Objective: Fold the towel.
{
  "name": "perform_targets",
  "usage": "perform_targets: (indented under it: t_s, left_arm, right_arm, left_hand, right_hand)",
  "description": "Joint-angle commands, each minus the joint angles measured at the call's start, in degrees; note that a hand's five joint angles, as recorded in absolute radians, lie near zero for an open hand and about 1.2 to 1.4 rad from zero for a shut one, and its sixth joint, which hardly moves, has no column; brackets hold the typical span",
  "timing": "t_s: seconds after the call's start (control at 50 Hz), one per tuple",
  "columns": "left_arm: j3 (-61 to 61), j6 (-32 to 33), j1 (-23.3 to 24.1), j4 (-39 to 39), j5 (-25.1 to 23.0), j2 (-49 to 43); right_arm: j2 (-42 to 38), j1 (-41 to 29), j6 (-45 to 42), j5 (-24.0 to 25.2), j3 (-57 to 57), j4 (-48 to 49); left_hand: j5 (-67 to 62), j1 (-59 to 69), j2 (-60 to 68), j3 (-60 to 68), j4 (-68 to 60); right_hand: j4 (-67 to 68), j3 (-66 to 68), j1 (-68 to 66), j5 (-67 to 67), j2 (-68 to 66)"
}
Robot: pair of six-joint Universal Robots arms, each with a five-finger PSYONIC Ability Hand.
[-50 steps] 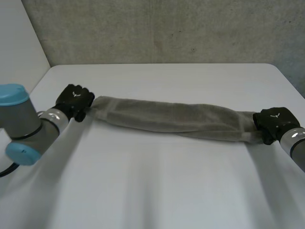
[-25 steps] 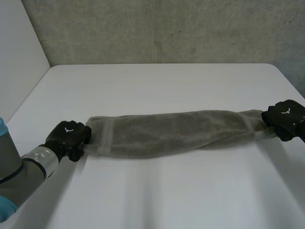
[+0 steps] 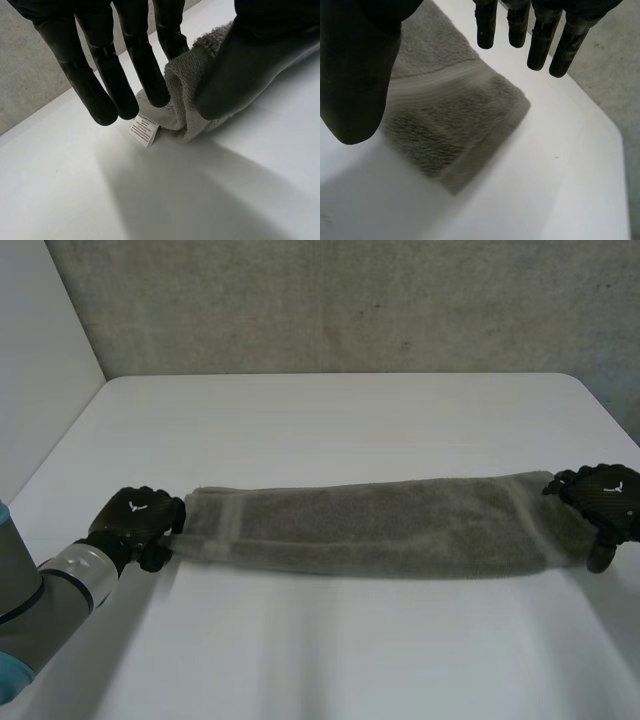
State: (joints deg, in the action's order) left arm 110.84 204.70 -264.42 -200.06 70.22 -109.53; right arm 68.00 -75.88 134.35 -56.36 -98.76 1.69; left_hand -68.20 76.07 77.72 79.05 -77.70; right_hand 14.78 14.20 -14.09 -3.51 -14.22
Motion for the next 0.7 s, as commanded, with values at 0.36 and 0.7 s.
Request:
perform_targets:
  t_s: [0.36, 0.7]
  left_arm:
    - [2.54, -0.09, -1.27, -1.38, 1.32, 1.34]
    - [5.35, -5.88, -2.06, -7.18, 1.06, 5.99]
  right_arm:
    - [-2.35, 1.52, 4.95, 0.2, -2.84, 4.28]
    - [-5.51, 2.4, 1.71, -0.15, -1.96, 8.59]
  left_hand:
    - [55.53, -53.41, -55.05, -56.38, 55.04]
    - [58.39, -56.27, -57.92, -59.24, 57.9]
  right_hand:
    - [14.3, 14.89, -14.99, -15.58, -14.86]
    - [41.35, 41.93, -42.04, -42.62, -41.91]
